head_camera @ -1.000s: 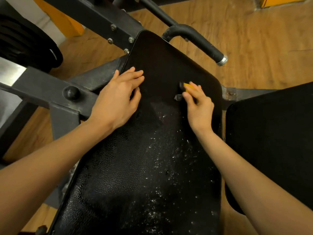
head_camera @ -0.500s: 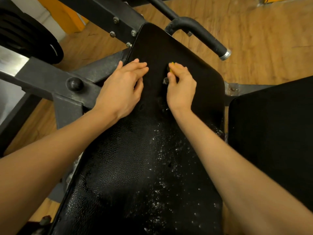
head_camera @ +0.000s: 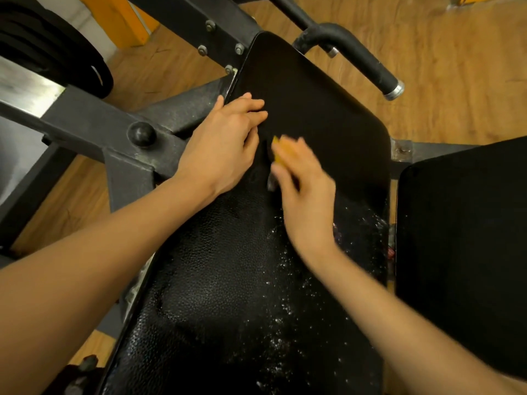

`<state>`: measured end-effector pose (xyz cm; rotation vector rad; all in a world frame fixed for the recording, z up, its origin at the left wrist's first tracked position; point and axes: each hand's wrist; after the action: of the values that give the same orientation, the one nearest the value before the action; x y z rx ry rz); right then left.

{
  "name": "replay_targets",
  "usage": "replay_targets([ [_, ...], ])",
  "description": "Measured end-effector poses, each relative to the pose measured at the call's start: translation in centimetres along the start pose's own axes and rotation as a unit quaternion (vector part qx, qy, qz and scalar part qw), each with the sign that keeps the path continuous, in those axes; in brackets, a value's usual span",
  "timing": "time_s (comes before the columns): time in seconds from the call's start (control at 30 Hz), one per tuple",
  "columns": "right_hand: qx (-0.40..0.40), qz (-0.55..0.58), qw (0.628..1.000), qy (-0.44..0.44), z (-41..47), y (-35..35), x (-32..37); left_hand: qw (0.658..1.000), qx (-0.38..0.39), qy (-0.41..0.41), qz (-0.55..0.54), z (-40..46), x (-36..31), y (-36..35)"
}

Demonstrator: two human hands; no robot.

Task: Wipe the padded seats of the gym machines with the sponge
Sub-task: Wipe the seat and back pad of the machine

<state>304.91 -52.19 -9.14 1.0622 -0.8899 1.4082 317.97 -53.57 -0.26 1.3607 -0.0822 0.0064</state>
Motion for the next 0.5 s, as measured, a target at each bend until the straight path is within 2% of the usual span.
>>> replay_targets([
  [0.1, 0.067, 0.004, 0.997, 0.034, -2.2, 1.7, -0.3, 1.000, -0.003, -0.006, 0.005, 0.0, 0.0, -0.1],
  [0.17, 0.037, -0.006, 0.999, -0.003, 1.9, 1.7, -1.2, 1.000, -0.006, -0.005, 0.006, 0.0, 0.0, -0.1],
  [0.23, -0.029, -0.016, 0.997, -0.072, 6.2, 1.4, -1.8, 1.000, -0.008, -0.005, 0.010, -0.1, -0.1, -0.2],
  [0.3, -0.057, -0.019, 0.993, -0.097, 6.7, 0.8, -1.7, 1.000, -0.009, -0.007, 0.018, 0.0, -0.1, -0.1],
  [0.43, -0.006, 0.009, 1.000, -0.007, -2.9, 1.3, -0.3, 0.998, 0.013, -0.036, 0.042, 0.0, -0.3, 0.0],
  [0.5, 0.033, 0.015, 0.999, 0.014, -4.7, 2.4, -0.4, 0.995, 0.039, -0.059, 0.064, -0.3, -0.5, 0.3],
])
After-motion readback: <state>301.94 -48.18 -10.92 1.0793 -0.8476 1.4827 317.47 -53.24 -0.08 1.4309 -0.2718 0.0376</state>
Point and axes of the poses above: each hand's wrist, its own z-axis towards the middle knuckle, its own y-axis out of the back of the hand, x = y × z, and after that the axes turned 9 degrees about z, right-handed
